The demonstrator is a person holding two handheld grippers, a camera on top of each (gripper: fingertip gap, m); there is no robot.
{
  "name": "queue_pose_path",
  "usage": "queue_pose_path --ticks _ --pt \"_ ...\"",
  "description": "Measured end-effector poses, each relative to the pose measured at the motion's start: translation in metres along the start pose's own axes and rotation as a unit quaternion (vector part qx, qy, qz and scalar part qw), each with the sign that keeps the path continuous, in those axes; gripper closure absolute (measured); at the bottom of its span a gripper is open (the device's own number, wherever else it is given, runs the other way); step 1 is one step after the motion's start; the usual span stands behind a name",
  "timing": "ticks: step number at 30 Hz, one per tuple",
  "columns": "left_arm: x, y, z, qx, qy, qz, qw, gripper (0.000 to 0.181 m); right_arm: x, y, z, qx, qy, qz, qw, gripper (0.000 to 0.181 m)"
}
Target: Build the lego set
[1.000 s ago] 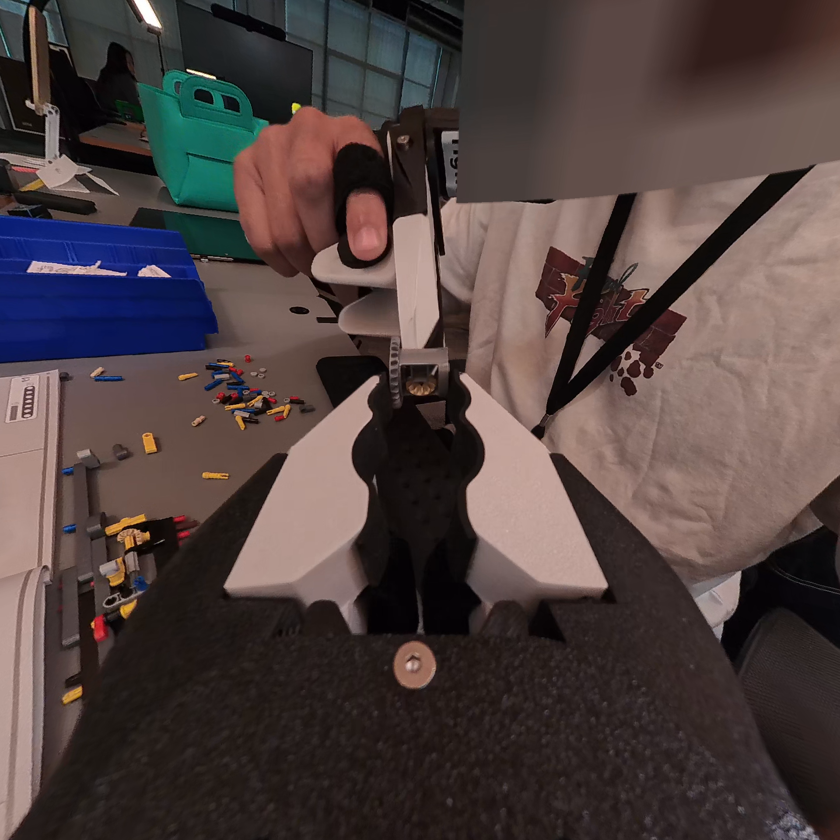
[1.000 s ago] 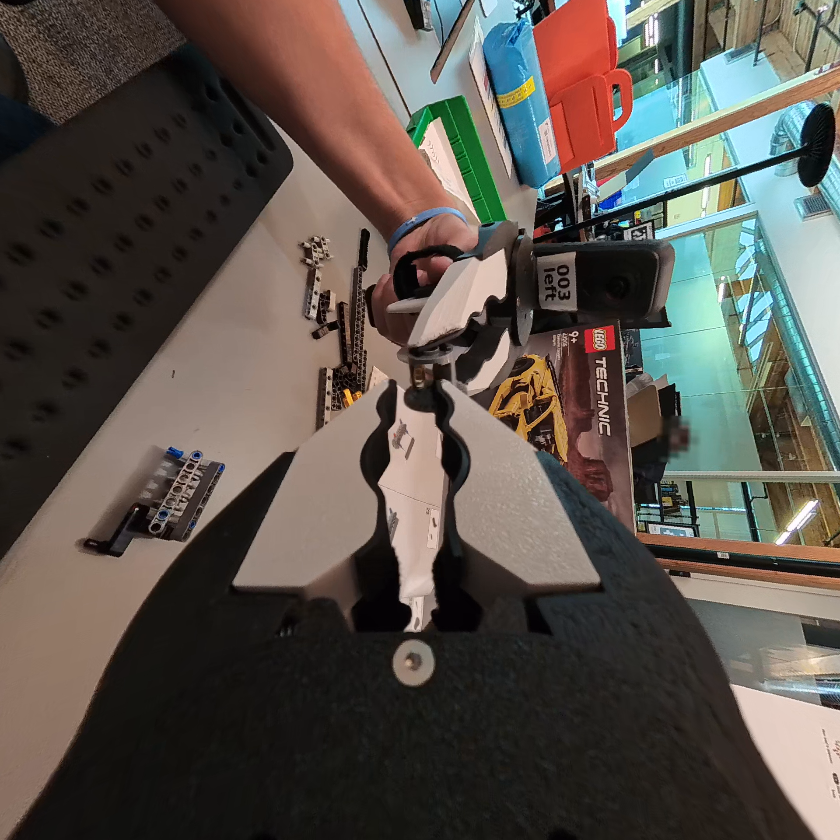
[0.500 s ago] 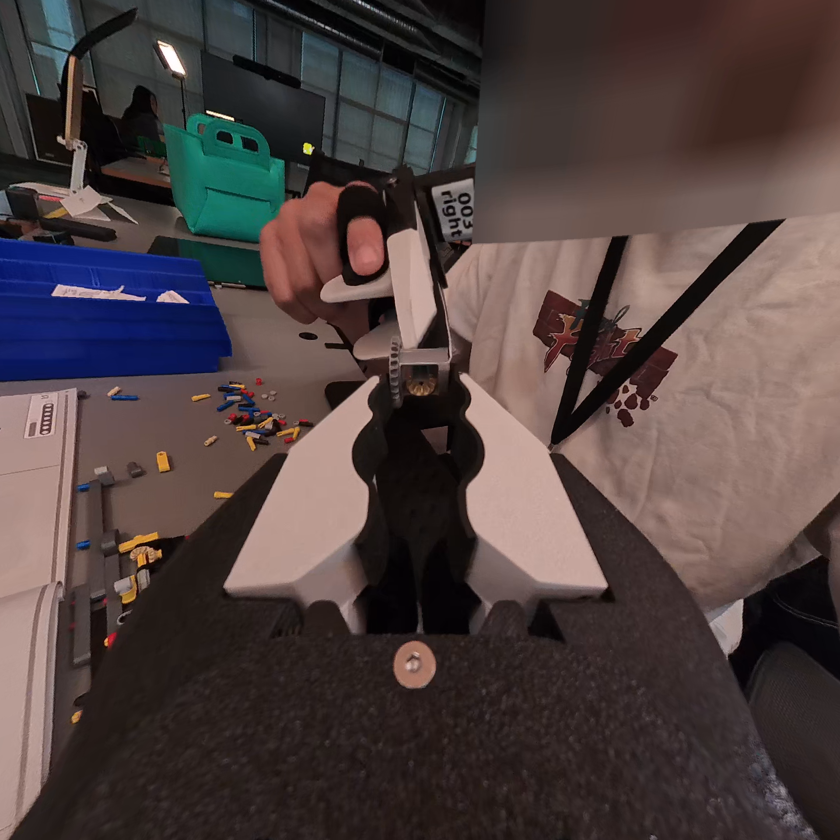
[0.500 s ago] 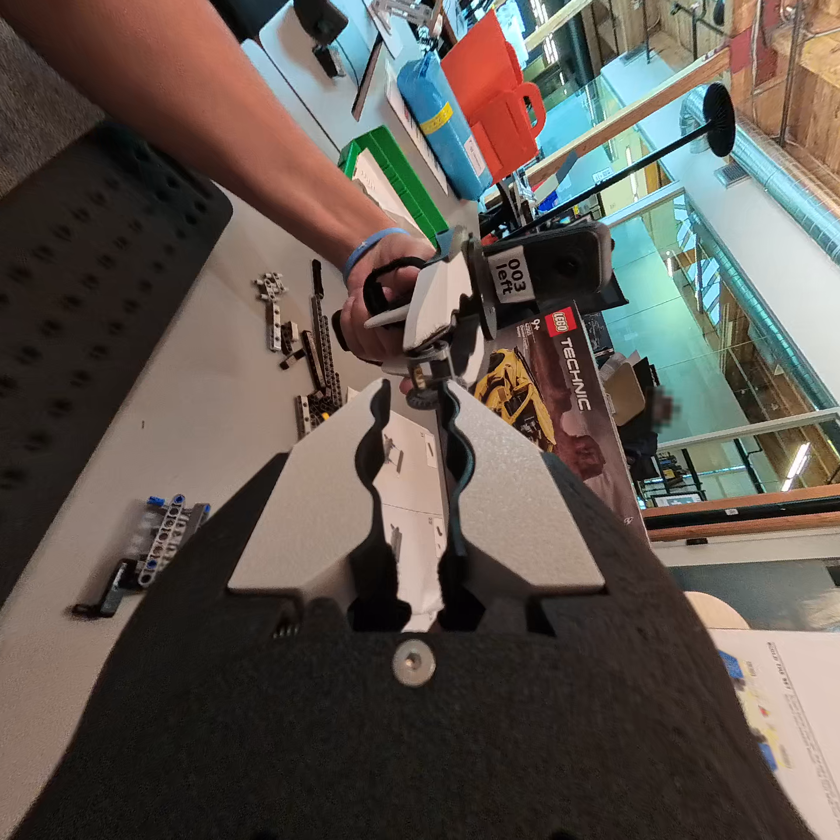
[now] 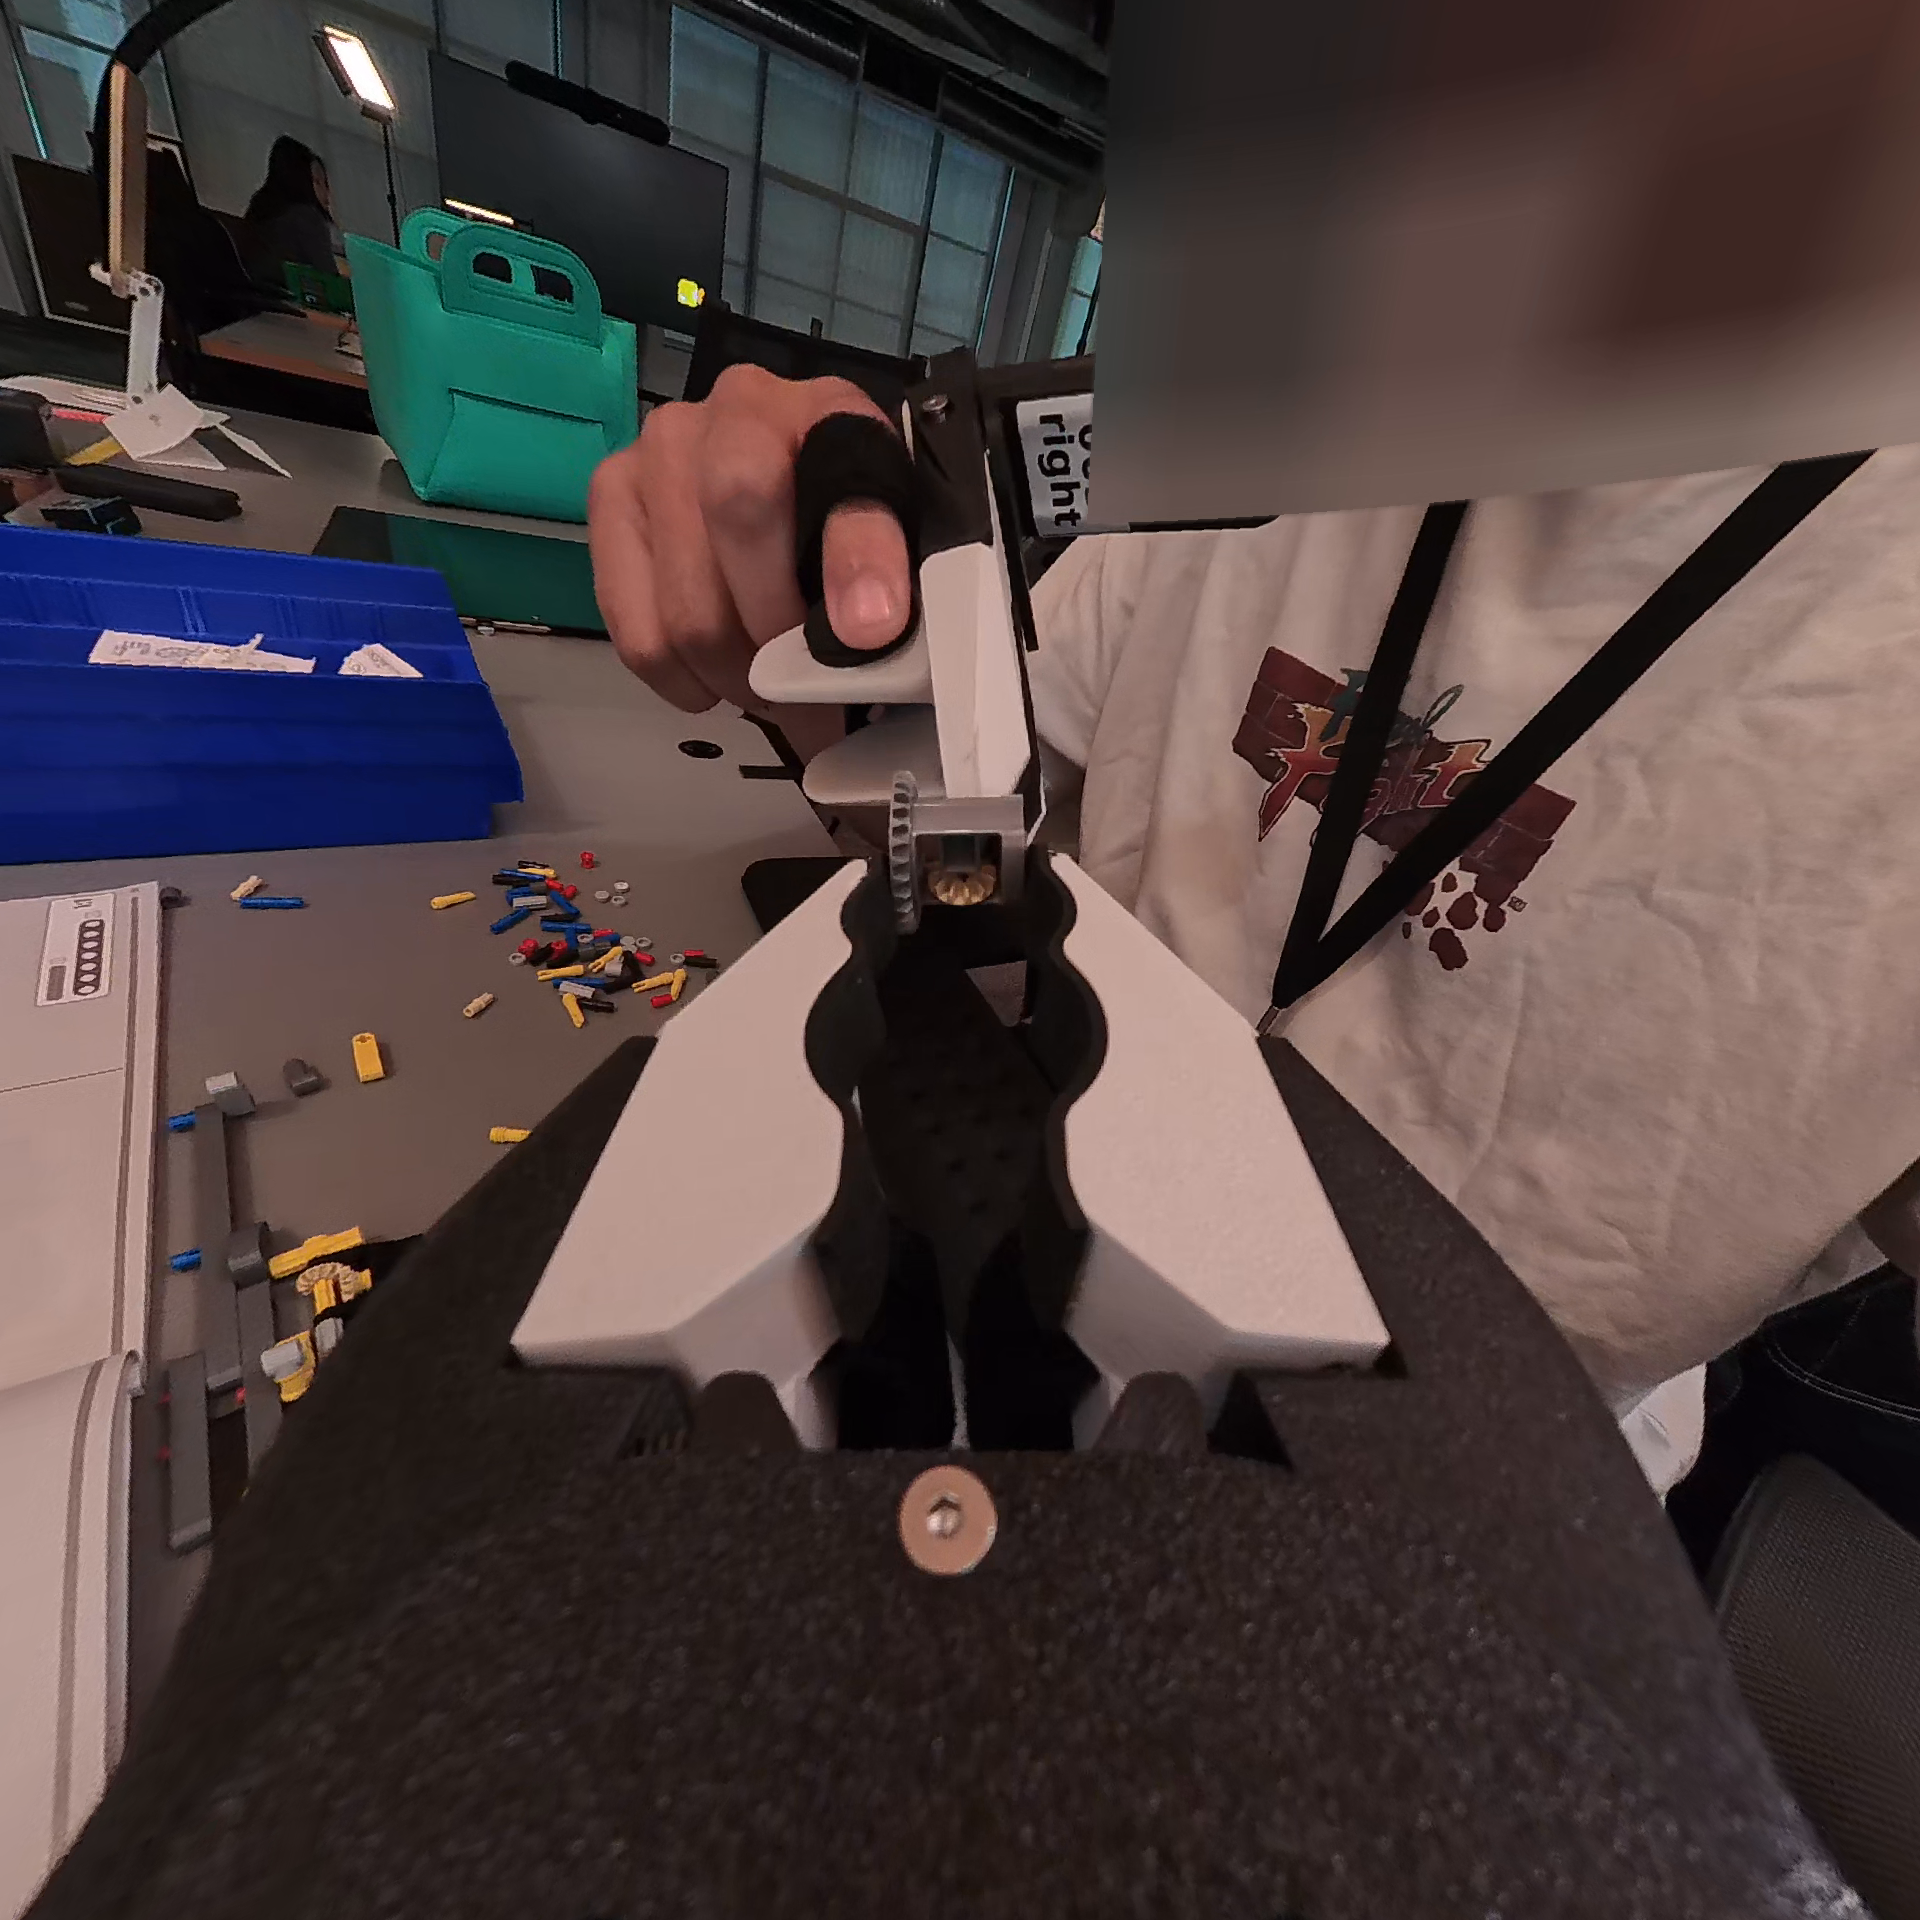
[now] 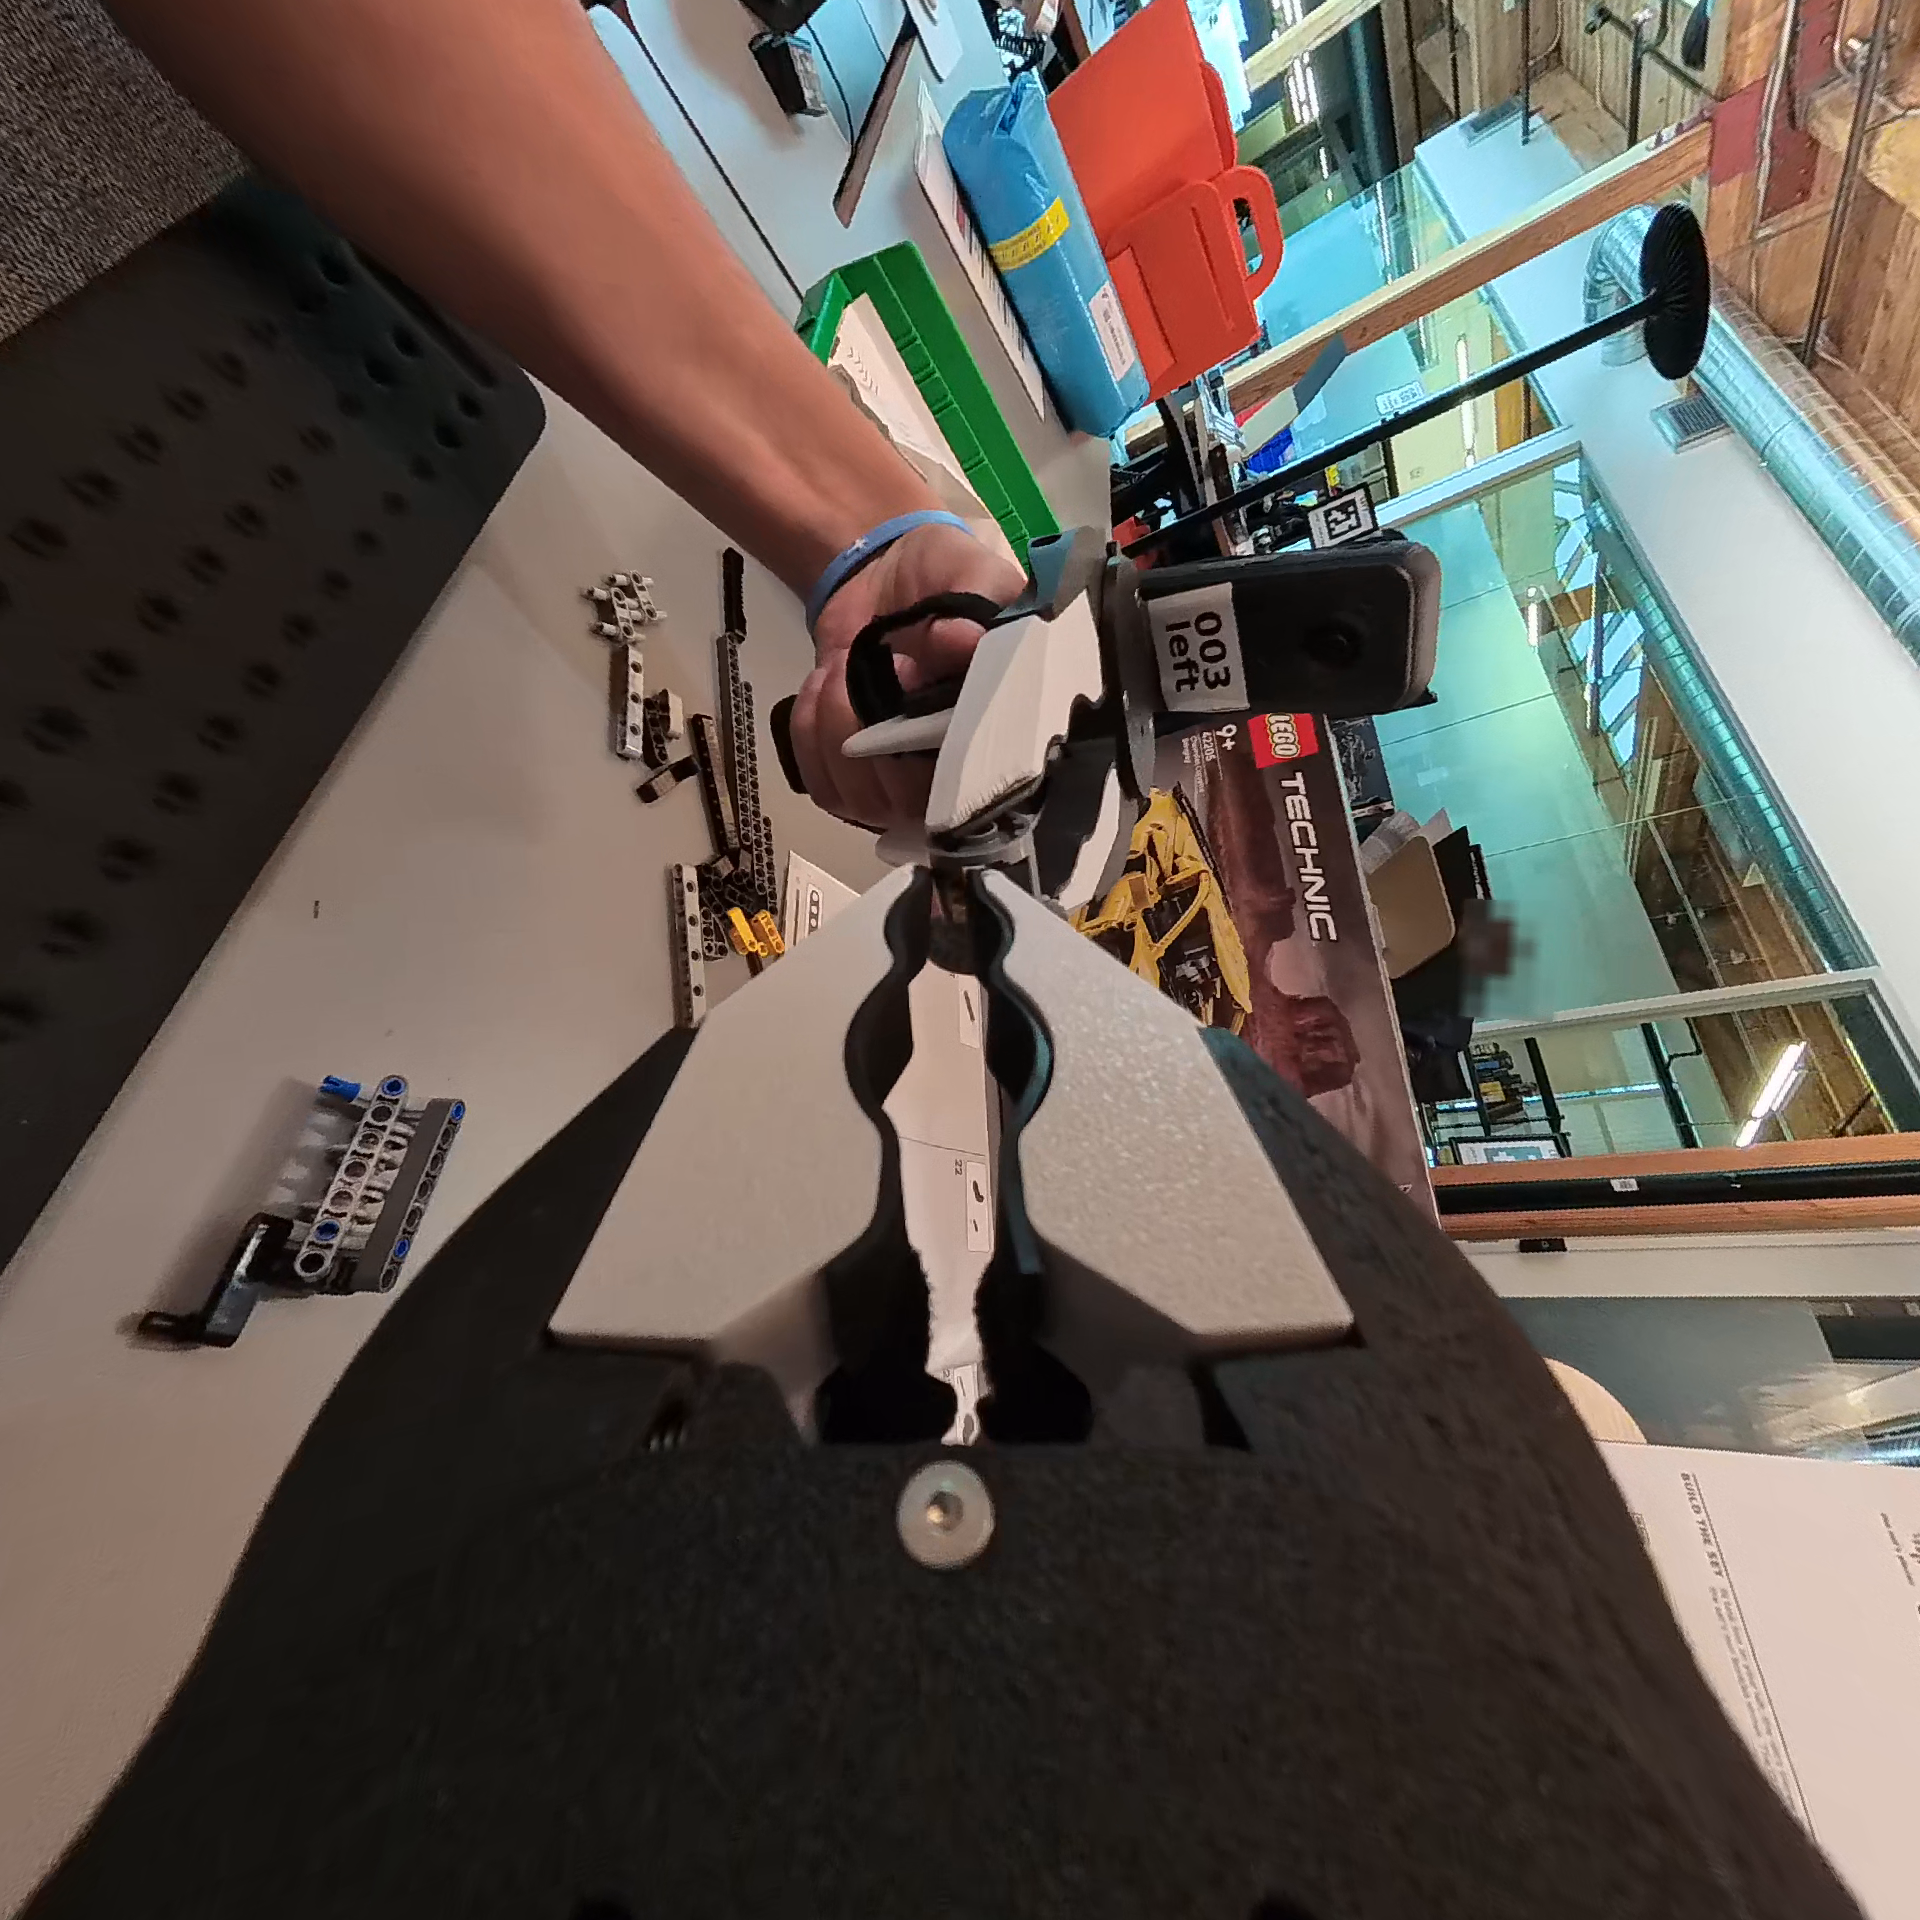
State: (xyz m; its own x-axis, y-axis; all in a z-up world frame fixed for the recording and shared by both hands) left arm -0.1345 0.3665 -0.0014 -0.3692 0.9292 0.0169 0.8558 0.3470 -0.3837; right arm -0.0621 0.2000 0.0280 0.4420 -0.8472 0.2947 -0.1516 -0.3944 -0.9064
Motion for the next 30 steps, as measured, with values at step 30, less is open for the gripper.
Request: queue_pose_path --ticks 30 --pt "0.005 0.017 0.030 -0.013 0.022 -0.040 0.999 0.158 -0.014 0.007 0.068 -0.421 -0.122 -0.148 0.887 0.168"
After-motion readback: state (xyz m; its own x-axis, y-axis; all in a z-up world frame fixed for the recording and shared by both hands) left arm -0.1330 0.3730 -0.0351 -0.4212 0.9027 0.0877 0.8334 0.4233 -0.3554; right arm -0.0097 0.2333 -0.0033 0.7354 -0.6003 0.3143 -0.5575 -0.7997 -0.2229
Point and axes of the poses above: each gripper's, where its closed fingertips meet, x back along the fingers, z out of its underside, y = z × x across the jaws, the point moved 10 cm from there along x, back along the fingers, and after that the axes turned 9 degrees about x, right-handed, at the moved point
